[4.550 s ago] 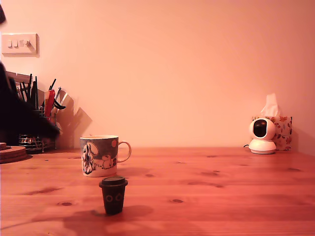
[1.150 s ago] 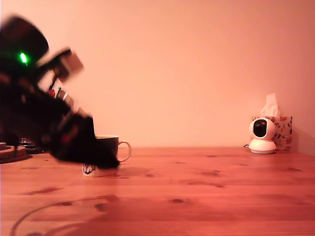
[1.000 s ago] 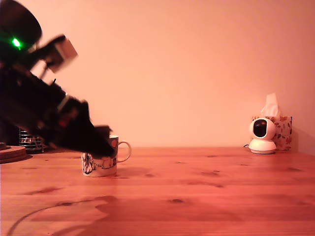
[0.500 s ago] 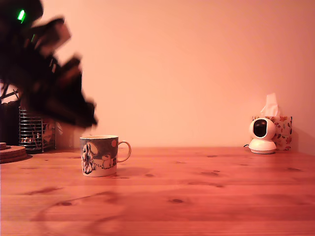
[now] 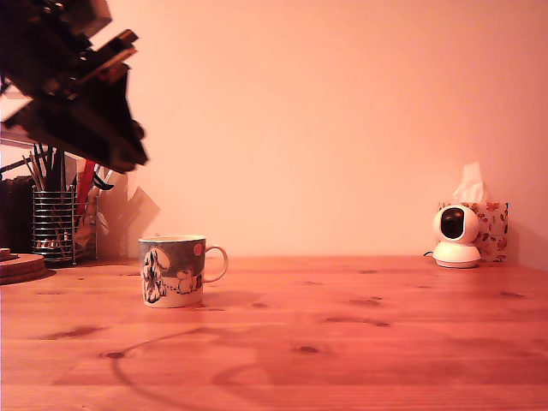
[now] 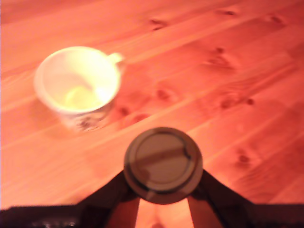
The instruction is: Pick up the coffee capsules on the table and drop them inside the coffee cup
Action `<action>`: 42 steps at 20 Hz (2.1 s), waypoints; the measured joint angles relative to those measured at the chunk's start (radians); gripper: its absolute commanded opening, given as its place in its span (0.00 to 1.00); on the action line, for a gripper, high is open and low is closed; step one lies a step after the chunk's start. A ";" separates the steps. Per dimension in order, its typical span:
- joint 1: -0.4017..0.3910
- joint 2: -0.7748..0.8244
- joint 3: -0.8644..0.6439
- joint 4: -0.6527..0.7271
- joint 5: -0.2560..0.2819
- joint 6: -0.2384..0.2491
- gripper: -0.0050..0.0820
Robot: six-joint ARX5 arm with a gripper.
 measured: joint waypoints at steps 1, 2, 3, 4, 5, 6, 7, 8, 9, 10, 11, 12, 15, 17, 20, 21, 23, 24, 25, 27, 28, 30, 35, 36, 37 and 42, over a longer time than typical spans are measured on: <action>0.008 0.000 0.005 -0.003 -0.002 0.000 0.26; 0.011 0.000 0.006 -0.003 -0.006 0.000 0.26; 0.012 0.000 0.006 -0.003 -0.008 0.000 0.26; 0.012 0.004 0.008 -0.004 -0.009 0.000 0.26; 0.012 0.013 0.014 -0.010 -0.011 0.000 0.26; 0.012 0.033 0.029 -0.026 -0.012 0.000 0.26; 0.012 0.062 0.052 -0.048 -0.013 0.000 0.26; 0.012 0.099 0.085 -0.070 -0.014 0.000 0.26; 0.012 0.138 0.122 -0.086 -0.015 0.000 0.26; 0.013 0.178 0.162 -0.106 -0.016 0.001 0.26; 0.015 0.211 0.198 -0.122 -0.018 0.002 0.26; 0.016 0.241 0.237 -0.148 -0.027 0.002 0.26; 0.024 0.327 0.361 -0.211 -0.053 0.008 0.26; 0.031 0.386 0.435 -0.232 -0.060 0.014 0.26; 0.041 0.469 0.512 -0.262 -0.072 0.023 0.26; 0.044 0.495 0.533 -0.272 -0.076 0.024 0.26; 0.049 0.539 0.563 -0.283 -0.077 0.027 0.26; 0.049 0.557 0.573 -0.285 -0.079 0.027 0.26; 0.049 0.572 0.583 -0.289 -0.082 0.027 0.26; 0.050 0.591 0.594 -0.282 -0.086 0.034 0.26; 0.050 0.596 0.597 -0.278 -0.086 0.034 0.26; 0.050 0.605 0.599 -0.270 -0.086 0.034 0.26; 0.050 0.608 0.599 -0.268 -0.086 0.035 0.26; 0.050 0.608 0.599 -0.267 -0.085 0.035 0.26; 0.050 0.608 0.599 -0.268 -0.086 0.035 0.26; 0.050 0.608 0.599 -0.270 -0.085 0.035 0.26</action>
